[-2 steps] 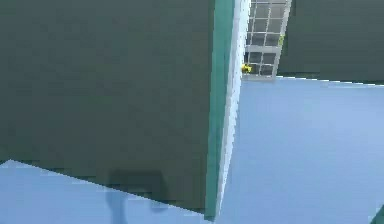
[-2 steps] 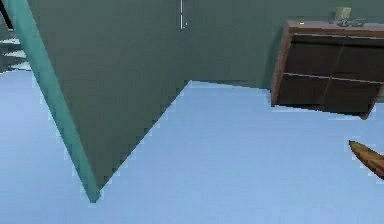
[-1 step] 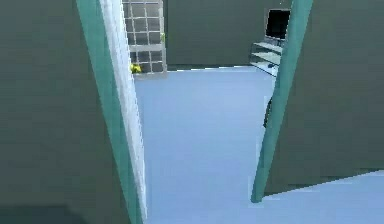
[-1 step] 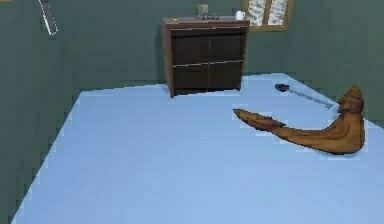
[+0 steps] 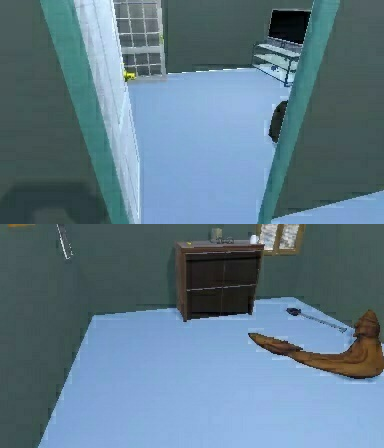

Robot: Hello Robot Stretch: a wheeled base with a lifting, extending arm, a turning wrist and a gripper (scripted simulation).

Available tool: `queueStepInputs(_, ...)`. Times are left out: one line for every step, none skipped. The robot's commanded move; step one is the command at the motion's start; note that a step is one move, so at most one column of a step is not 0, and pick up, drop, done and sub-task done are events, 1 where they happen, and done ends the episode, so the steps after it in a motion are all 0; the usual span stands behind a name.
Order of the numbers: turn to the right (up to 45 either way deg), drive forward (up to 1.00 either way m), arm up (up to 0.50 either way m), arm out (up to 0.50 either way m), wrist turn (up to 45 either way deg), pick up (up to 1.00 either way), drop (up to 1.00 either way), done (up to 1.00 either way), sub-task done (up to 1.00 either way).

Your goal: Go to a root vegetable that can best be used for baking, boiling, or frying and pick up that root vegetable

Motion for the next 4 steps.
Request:
queueStepInputs(0.0,0.75,0.0,0.0,0.0,0.0,0.0,0.0,0.0)
queueStepInputs(-9.0,0.0,0.0,0.0,0.0,0.0,0.0,0.0,0.0)
queueStepInputs(0.0,1.0,0.0,0.0,0.0,0.0,0.0,0.0,0.0)
queueStepInputs(0.0,0.1,0.0,0.0,0.0,0.0,0.0,0.0,0.0)
